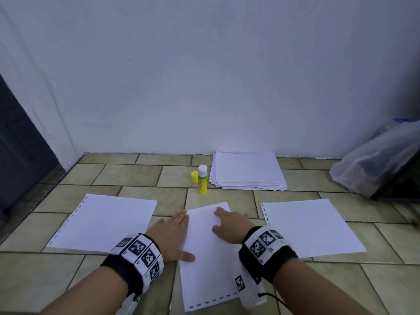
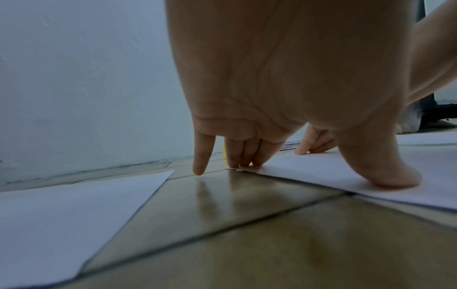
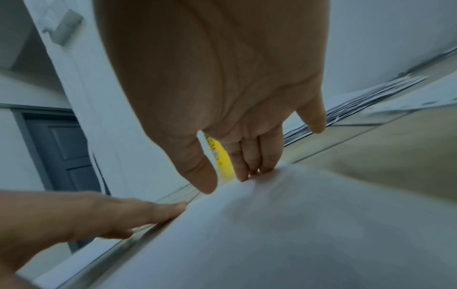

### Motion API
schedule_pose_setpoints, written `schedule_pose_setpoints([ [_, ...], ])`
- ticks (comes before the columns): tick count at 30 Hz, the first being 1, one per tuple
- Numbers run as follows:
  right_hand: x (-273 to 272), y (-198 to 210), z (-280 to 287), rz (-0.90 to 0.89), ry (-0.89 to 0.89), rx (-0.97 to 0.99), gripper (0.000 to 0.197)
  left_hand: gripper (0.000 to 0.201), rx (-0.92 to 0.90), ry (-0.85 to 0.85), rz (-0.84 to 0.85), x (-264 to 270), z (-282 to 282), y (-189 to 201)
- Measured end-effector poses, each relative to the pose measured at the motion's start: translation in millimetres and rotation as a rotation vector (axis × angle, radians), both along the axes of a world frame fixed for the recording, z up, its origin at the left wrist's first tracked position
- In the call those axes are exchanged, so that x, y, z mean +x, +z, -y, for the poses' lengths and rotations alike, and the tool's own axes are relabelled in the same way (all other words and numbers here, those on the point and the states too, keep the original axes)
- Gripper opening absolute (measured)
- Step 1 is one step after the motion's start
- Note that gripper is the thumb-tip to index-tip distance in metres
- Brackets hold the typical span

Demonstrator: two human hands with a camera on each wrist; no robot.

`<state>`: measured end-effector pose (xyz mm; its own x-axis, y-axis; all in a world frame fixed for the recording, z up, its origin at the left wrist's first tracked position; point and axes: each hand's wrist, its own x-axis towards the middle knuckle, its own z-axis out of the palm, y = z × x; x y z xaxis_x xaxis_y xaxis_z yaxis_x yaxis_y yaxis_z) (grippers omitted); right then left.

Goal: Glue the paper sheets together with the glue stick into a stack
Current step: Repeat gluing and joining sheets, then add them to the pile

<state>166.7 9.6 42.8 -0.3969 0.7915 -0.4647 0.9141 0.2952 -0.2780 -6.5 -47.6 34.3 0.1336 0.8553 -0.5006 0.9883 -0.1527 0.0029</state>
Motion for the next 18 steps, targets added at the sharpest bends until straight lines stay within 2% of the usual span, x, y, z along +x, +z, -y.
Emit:
schedule_pose_setpoints([
  [2, 8.2, -1.3, -3.4, 0.005, -0.024, 0.013, 0.061, 0.111, 0.011, -0.004, 0.001, 0.0, 0.8, 0.2],
  [4, 8.8, -1.6, -1.7, 0.01, 0.01, 0.035, 0.074, 0.108, 0.021, -0.003, -0.018, 1.8, -1.8, 3.4],
  [7, 1.8, -2.4, 6.3, 0.122, 0.112, 0.119, 0.081, 0.08, 0.099, 0.017, -0.057, 3.7, -9.8, 13.6],
  [9, -4.3, -0.3, 14.1, 0.222, 0.129, 0.186, 0.07, 0.061, 0.134, 0.018, -0.094, 4.4, -12.6, 20.2],
  [12, -13.9, 7.9, 25.0, 0.28, 0.258, 0.2, 0.032, 0.042, 0.155, -0.004, -0.077, 3.0, -12.8, 21.4],
  [14, -21.0, 12.5, 29.2, 0.293, 0.366, 0.211, 0.025, 0.053, 0.149, -0.017, 0.045, 0.7, -10.5, 15.5],
  [16, -27.4, 15.9, 32.1, 0.267, 0.384, 0.19, 0.036, 0.073, 0.106, -0.013, 0.134, -0.9, -5.3, 11.9],
  [18, -34.9, 13.6, 34.6, 0.233, 0.353, 0.143, 0.046, 0.083, 0.047, -0.002, 0.102, -3.2, 0.5, 10.0],
])
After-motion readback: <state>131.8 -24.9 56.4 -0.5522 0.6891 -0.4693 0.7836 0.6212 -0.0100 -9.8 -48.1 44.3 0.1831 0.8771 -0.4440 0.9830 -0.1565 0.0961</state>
